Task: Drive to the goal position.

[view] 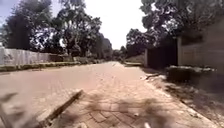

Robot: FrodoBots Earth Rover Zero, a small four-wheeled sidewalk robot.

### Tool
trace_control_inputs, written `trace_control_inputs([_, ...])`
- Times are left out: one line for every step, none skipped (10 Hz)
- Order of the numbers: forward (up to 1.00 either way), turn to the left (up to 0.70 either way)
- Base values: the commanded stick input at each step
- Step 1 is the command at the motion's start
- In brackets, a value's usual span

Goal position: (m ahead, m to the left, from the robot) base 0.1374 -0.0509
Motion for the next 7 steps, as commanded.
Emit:
trace_control_inputs([0.70,0.00])
trace_control_inputs([0.70,0.00])
trace_control_inputs([0.75,0.00])
trace_control_inputs([0.81,0.00])
trace_control_inputs([0.85,0.00])
trace_control_inputs([0.85,0.00])
trace_control_inputs([0.85,0.00])
